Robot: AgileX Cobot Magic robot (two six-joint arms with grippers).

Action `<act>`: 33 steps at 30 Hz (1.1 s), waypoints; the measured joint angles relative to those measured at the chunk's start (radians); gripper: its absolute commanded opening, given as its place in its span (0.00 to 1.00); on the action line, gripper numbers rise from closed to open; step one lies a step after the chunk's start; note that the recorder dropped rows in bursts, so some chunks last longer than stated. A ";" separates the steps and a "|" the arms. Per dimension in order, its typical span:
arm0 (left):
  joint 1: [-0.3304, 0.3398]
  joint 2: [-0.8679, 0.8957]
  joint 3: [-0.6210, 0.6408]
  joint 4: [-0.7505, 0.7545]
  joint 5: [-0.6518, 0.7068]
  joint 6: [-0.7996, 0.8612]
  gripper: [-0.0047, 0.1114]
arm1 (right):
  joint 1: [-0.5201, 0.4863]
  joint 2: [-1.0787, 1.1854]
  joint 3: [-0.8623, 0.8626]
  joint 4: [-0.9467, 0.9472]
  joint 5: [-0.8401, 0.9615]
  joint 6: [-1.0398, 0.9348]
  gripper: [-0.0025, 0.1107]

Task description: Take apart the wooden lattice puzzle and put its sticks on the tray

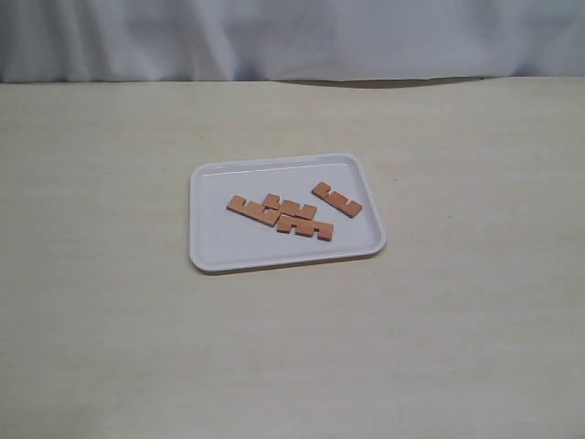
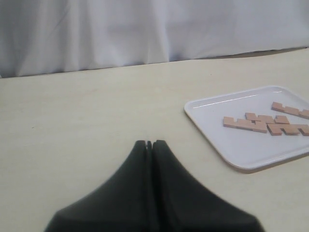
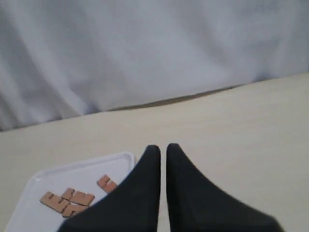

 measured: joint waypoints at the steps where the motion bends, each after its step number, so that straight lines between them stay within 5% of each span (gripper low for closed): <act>1: 0.000 0.000 0.000 0.000 0.000 0.000 0.04 | 0.000 -0.019 0.002 0.003 -0.002 0.000 0.06; 14: 0.000 0.000 0.000 0.000 0.000 0.000 0.04 | 0.079 -0.264 0.008 -0.023 -0.014 0.002 0.06; 33: 0.000 0.000 0.000 0.000 0.000 0.000 0.04 | 0.079 -0.274 0.058 0.000 -0.134 0.002 0.06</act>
